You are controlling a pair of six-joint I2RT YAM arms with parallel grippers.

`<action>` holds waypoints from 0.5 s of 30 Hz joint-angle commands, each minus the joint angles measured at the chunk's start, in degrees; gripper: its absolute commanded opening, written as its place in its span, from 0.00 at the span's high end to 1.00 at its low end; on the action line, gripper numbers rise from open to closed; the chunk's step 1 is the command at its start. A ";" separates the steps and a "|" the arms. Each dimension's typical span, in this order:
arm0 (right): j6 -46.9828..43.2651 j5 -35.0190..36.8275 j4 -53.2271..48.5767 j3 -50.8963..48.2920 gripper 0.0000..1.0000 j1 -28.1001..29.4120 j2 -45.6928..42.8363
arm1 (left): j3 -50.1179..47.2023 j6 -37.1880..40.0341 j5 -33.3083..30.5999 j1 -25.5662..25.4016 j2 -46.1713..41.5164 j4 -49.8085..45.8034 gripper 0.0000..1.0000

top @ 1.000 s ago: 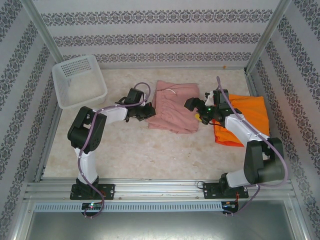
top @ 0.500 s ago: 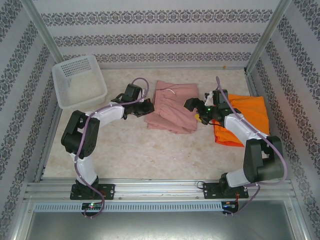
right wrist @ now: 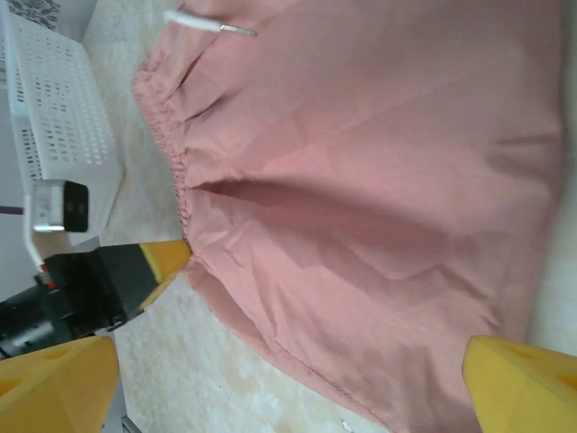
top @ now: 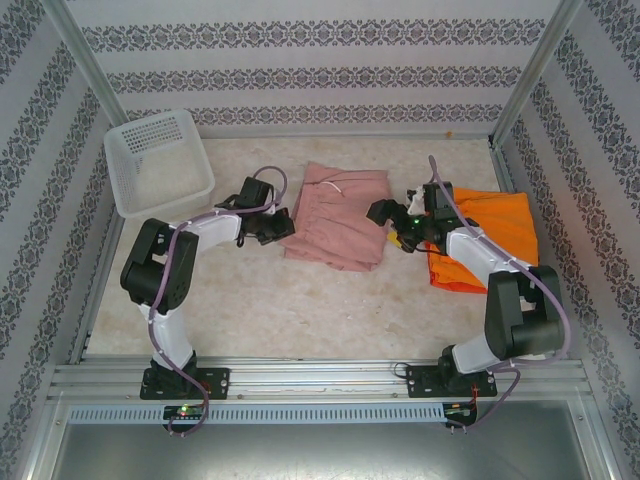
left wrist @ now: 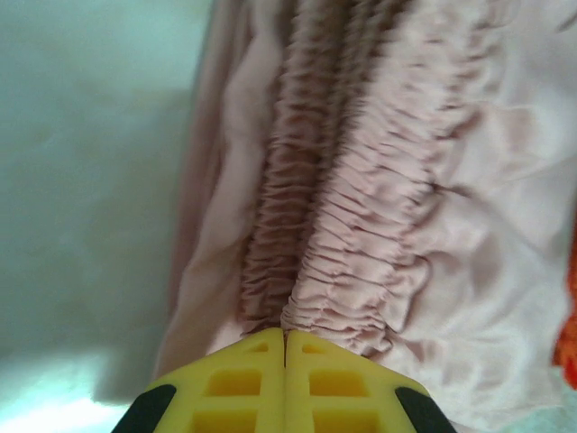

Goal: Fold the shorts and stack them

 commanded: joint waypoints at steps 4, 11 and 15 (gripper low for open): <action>-1.56 -0.92 -0.30 0.09 0.02 -0.15 1.48 | -2.17 4.44 -2.78 0.88 -0.77 -0.60 1.00; -6.11 0.74 -4.67 4.44 0.02 -0.20 4.07 | 3.39 8.18 0.14 1.00 -9.70 -2.31 0.82; -8.21 2.16 -6.45 7.69 0.03 -0.20 6.51 | 6.10 4.45 4.60 0.51 -11.32 1.08 0.70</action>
